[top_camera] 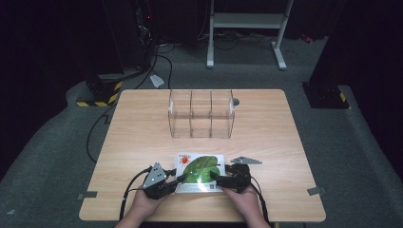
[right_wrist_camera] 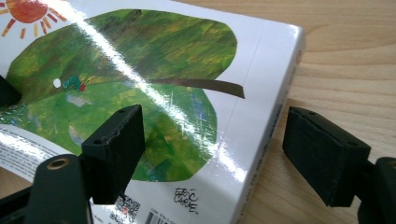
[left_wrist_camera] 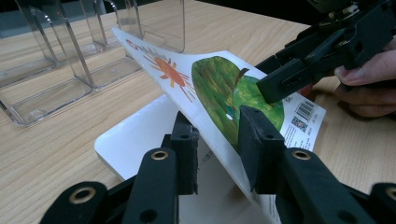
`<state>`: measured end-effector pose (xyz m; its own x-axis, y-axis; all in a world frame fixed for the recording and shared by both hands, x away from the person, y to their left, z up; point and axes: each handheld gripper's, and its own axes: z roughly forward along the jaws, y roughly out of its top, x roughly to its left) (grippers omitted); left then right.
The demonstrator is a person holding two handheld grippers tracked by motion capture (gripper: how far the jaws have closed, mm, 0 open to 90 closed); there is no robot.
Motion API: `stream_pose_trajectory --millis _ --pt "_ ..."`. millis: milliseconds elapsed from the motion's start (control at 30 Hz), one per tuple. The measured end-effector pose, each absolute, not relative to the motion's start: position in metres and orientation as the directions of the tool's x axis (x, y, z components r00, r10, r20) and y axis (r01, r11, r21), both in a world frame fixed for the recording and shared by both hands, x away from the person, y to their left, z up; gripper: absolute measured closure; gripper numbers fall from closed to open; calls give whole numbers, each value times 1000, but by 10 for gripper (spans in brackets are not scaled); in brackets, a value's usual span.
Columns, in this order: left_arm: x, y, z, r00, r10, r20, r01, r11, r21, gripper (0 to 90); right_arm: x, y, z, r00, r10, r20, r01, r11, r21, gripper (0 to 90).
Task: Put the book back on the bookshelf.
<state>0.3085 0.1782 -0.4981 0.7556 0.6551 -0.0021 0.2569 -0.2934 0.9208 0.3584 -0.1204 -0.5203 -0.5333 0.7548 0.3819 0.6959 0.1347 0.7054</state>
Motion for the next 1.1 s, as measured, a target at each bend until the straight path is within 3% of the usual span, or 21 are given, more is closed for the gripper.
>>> stream_pose_trajectory --millis 300,500,1100 --pt "308 177 -498 755 656 11 247 -300 921 688 362 -119 -523 -538 737 409 716 143 684 176" --pt "310 177 -500 750 661 -3 264 -295 918 688 360 -119 -521 -547 740 392 705 154 692 212" --pt "320 173 -505 683 717 -144 416 -219 883 690 352 -121 -518 -529 778 341 689 158 707 251"
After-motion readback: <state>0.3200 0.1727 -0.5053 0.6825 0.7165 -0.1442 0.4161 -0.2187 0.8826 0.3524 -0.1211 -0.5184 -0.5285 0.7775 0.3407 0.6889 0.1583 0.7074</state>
